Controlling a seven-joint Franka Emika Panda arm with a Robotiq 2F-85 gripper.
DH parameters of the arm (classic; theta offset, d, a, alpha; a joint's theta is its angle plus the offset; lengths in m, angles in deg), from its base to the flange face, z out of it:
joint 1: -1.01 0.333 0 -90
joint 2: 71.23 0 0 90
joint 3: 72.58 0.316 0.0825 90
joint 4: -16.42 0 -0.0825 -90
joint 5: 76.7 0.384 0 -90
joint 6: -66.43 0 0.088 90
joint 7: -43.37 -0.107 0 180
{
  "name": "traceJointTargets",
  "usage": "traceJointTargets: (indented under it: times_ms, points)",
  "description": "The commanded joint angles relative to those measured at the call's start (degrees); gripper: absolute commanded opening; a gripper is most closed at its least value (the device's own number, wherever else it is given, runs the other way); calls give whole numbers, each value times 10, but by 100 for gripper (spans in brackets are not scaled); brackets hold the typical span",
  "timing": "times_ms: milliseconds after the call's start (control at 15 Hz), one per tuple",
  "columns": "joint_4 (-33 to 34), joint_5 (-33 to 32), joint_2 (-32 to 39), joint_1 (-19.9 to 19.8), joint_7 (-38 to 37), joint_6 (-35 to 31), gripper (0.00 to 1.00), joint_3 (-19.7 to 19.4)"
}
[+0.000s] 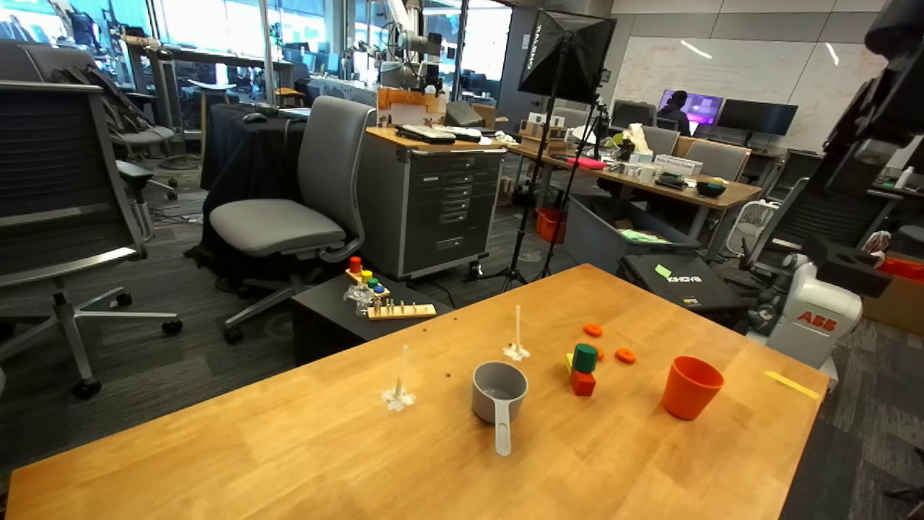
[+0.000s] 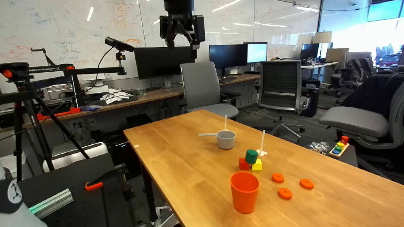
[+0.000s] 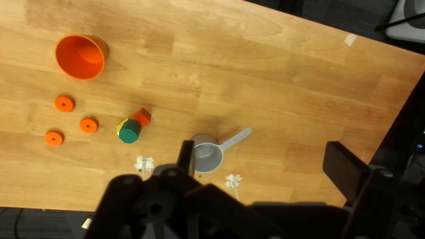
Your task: Pick up the yellow, green and orange objects and put them in the silver cup then pick up the other three orange objects and put them in the orange cup
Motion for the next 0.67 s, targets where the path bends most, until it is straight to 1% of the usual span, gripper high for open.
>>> traceJointTargets:
  times_ms: [0, 200, 467, 600]
  points:
    - [6, 8, 22, -2, 23, -18, 100, -1]
    - [33, 17, 73, -7, 52, -42, 100, -15]
    - [102, 12, 185, -28, 80, -84, 100, -25]
    - [154, 13, 261, -42, 81, -90, 100, -25]
